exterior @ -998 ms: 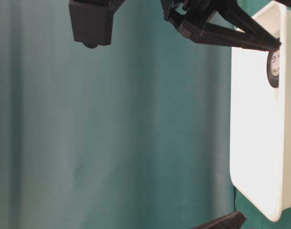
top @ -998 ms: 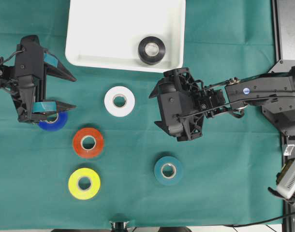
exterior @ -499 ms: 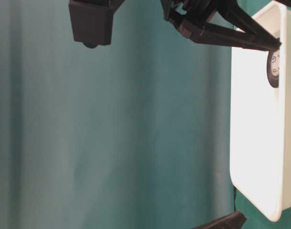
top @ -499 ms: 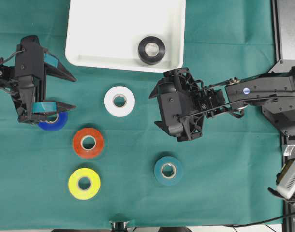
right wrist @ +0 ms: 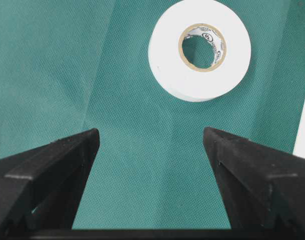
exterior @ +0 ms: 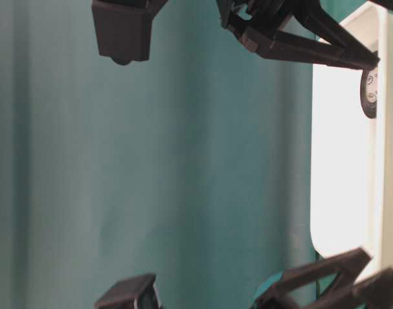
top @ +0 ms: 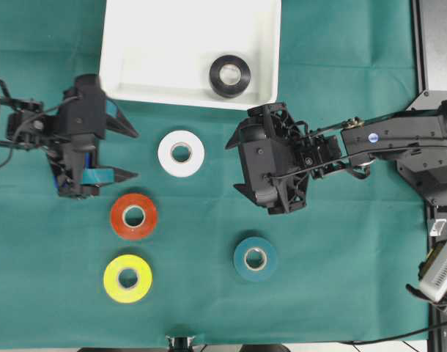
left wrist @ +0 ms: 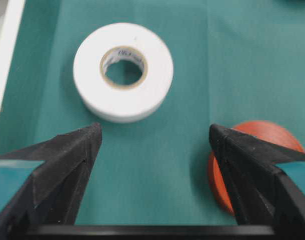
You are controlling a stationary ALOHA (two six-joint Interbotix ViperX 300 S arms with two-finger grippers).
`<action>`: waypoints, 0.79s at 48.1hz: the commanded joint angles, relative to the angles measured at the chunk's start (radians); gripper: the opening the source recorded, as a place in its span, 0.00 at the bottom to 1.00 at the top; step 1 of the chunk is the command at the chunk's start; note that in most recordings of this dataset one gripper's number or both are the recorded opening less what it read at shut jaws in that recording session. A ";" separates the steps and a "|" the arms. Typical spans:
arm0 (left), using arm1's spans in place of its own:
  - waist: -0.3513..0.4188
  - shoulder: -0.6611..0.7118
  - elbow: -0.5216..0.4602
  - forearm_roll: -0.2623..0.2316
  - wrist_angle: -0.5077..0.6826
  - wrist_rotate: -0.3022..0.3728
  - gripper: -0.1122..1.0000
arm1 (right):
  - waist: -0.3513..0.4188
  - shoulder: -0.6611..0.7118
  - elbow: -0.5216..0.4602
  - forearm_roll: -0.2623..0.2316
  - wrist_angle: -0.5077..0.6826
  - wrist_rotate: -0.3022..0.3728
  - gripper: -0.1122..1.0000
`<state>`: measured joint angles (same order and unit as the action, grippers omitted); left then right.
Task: Put the tape alternately from left to right into the white case.
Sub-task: 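Move the left gripper over the white tape roll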
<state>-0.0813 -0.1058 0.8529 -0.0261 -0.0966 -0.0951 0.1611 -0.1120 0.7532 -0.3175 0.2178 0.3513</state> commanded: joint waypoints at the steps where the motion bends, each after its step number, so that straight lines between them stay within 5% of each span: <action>1: -0.011 0.021 -0.049 0.000 -0.005 0.003 0.96 | 0.002 -0.017 -0.009 -0.002 -0.008 0.002 0.85; 38: -0.018 0.259 -0.221 0.003 -0.005 0.008 0.96 | 0.003 -0.015 -0.009 0.000 -0.008 0.002 0.85</action>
<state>-0.0966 0.1534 0.6611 -0.0276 -0.0966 -0.0890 0.1595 -0.1120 0.7532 -0.3175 0.2178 0.3513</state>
